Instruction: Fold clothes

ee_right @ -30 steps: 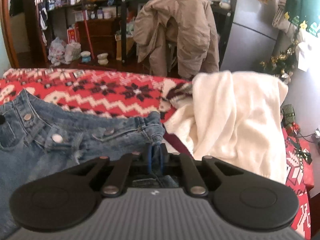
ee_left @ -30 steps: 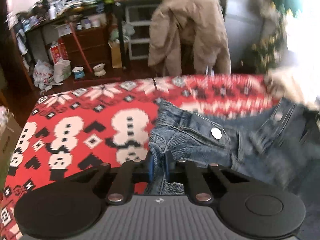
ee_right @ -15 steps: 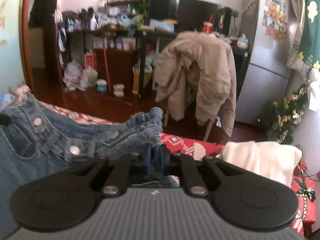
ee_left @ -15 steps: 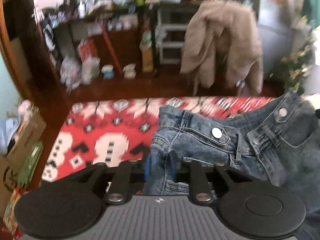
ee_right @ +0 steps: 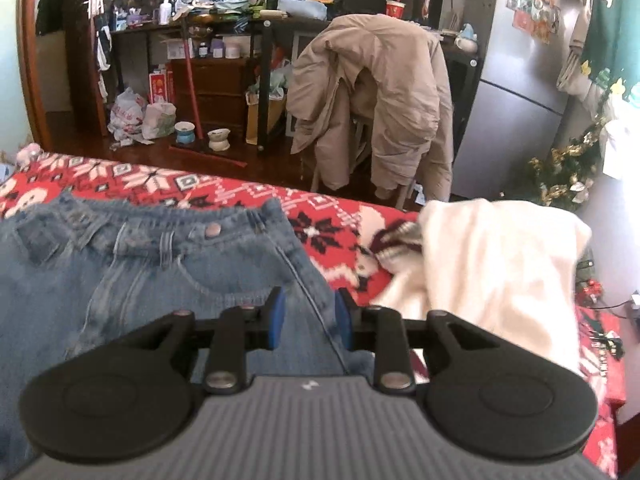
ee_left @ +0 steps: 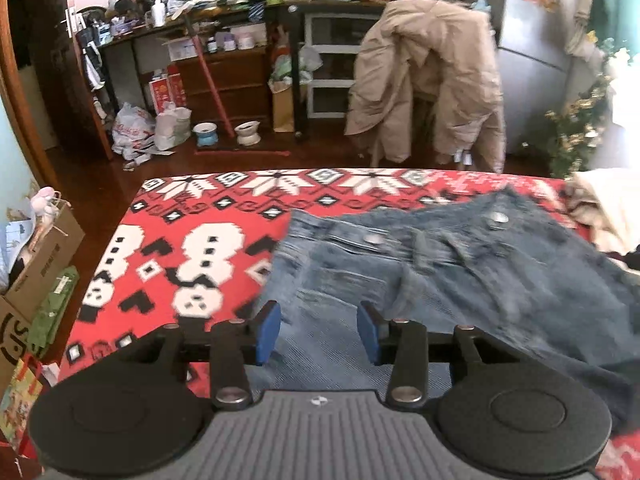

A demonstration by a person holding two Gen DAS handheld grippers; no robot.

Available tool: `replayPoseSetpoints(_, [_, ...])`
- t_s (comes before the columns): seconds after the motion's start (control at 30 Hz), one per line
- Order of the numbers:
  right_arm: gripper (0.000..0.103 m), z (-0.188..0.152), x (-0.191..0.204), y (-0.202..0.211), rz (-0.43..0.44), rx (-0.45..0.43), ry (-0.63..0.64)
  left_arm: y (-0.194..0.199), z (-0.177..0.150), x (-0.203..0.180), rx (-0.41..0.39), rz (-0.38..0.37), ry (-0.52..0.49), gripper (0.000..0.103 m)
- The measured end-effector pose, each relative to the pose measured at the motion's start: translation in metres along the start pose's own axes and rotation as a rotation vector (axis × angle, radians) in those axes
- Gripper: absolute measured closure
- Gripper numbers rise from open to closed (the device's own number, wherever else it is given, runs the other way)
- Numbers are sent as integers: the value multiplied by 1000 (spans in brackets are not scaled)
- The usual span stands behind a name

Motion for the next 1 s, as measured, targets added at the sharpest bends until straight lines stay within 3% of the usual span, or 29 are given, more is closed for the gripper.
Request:
replayPoseSetpoints(0.13, [72,-17,2,46,9,-10,8,40,-13,-33,-40,-35,-26,51])
replayPoseSetpoints(0.43, [68,-75,35,129,71,-23,15,92,-74,-118,-68,-134,-123,48])
replayPoseSetpoints(0.6, [67,-112,59,147,111,-11,30,99,-107,-154,-70,-190,-119,46])
replayPoseSetpoints(0.77, [67,-141,72,147,123,4,41,93,-128,-175,-85,-160,-161,46])
replayPoseSetpoints(1.0, [68,-151,75,140,139,-16,54,72,-139,-183,-70,-175,-144,46])
Point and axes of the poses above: each gripper's, at about its wrist camera, not at the fingertips, and y roughly against the way its jaws point, x to its left, z to its top, the point moved 10 cm from there along -y, roughly the way its jaws point, and after that the axes turned 10 degrees about -y, right-handed, at the moved point
